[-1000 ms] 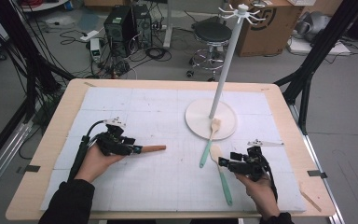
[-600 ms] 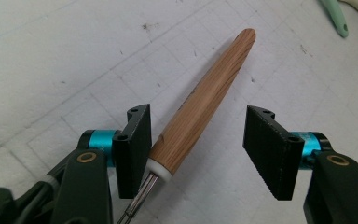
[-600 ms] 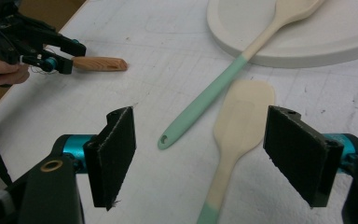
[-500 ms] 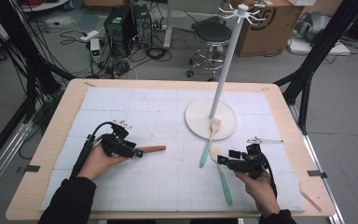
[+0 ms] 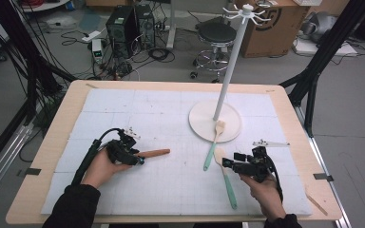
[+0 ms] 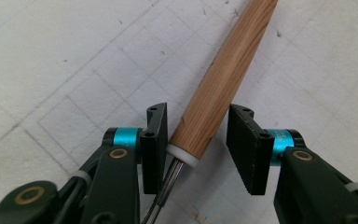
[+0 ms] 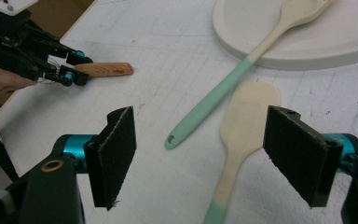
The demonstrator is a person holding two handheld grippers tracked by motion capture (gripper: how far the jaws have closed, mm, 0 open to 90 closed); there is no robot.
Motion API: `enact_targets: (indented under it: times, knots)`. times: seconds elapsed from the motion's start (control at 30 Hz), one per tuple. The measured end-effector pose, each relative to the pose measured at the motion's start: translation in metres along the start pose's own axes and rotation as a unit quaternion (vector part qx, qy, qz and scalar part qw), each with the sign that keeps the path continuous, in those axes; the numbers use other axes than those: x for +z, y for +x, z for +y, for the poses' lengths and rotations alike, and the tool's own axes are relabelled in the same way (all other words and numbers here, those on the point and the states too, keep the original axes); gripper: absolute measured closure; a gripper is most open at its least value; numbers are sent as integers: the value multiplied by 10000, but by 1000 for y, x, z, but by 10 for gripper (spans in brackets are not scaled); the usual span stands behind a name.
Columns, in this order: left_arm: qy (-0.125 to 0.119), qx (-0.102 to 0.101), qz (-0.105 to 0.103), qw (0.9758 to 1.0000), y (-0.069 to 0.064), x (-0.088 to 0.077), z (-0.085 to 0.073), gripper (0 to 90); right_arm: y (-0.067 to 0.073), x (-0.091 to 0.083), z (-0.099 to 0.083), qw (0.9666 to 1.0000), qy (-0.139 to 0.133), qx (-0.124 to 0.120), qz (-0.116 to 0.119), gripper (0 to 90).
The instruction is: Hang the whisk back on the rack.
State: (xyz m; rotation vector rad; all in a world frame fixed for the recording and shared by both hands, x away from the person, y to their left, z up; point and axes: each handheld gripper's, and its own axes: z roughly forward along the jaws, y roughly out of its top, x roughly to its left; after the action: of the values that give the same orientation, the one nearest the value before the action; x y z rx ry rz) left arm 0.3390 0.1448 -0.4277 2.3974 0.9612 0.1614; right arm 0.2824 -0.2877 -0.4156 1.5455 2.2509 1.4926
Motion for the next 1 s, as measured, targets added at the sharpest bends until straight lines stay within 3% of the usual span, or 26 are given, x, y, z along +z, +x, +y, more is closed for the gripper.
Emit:
enact_targets:
  times: [0.2,0.47,0.53,0.57,0.6,0.67,0.8,0.87,0.9,0.93,1.0]
  knots:
    - [228,212,254,9992,-6,1,5,614,-1,-1,0,10000,-20,23,4,248]
    - [349,285,266,9986,-8,1,8,667,-6,0,-2,10000,-22,49,-33,251]
    - [579,374,295,9972,-10,1,14,738,-6,0,-3,9999,13,92,-36,253]
    - [738,302,293,9964,-12,2,17,738,-6,0,-3,10000,12,92,-31,253]
    - [849,413,335,9950,-14,3,20,738,-6,0,-3,10000,10,82,-34,254]
    - [877,420,309,9948,-13,4,22,739,-6,1,-3,10000,2,88,-31,254]
    - [686,75,-122,9975,1,-2,18,740,-5,0,-4,10000,10,85,-23,254]
    - [442,-140,-289,9985,5,-10,16,740,-6,0,-5,10000,1,71,-25,255]
    - [97,-349,-550,9978,8,-20,17,740,-7,0,-5,10000,-5,70,-21,255]
    - [97,-349,-550,9978,8,-20,17,740,-7,0,-5,10000,-2,97,-24,255]
    - [-267,-494,-783,9954,9,-30,19,739,-8,0,-6,9999,-8,109,-57,255]
